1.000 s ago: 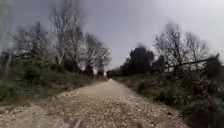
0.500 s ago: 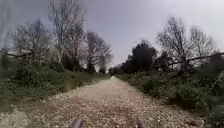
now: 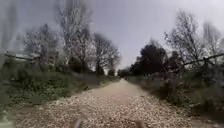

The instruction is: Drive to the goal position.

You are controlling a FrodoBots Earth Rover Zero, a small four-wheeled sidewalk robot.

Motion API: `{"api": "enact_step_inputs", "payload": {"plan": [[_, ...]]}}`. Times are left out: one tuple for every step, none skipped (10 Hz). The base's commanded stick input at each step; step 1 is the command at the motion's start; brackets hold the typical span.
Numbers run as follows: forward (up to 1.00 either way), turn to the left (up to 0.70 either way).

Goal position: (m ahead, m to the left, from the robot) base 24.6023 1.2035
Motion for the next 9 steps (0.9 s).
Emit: {"api": "enact_step_inputs", "payload": {"plan": [[0.7, 0.0], [0.7, 0.0], [0.7, 0.0], [0.7, 0.0], [0.7, 0.0], [0.7, 0.0], [0.7, -0.06], [0.7, -0.22], [0.7, -0.32]]}}
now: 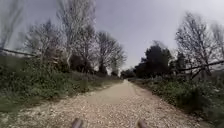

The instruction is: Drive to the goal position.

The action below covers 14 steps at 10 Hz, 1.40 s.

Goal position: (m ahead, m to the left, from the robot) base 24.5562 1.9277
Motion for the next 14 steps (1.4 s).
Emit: {"api": "enact_step_inputs", "payload": {"plan": [[0.7, -0.22], [0.7, 0.0], [0.7, 0.0], [0.7, 0.0], [0.7, 0.0], [0.7, 0.0], [0.7, 0.0], [0.7, 0.0], [0.7, 0.0], [0.7, 0.0], [0.7, -0.1], [0.7, -0.31], [0.7, -0.34], [0.7, -0.16]]}}
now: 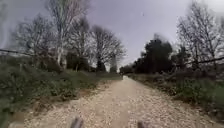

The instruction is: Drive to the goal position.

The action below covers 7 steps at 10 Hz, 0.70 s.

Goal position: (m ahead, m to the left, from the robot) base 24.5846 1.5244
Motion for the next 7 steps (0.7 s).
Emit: {"api": "enact_step_inputs", "payload": {"plan": [[0.7, -0.07], [0.7, 0.0], [0.7, 0.0], [0.7, 0.0], [0.7, 0.0], [0.7, 0.0], [0.7, 0.0]]}}
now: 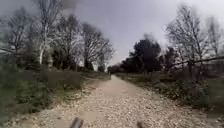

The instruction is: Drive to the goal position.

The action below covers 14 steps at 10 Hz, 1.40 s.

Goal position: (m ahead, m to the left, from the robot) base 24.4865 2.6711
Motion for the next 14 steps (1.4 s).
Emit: {"api": "enact_step_inputs", "payload": {"plan": [[0.7, 0.0], [0.7, 0.0], [0.7, -0.21], [0.7, -0.28], [0.7, -0.14], [0.7, 0.0], [0.7, 0.0], [0.7, 0.0], [0.7, 0.0], [0.7, 0.0], [0.7, 0.0], [0.7, 0.0], [0.7, 0.0], [0.7, 0.0]]}}
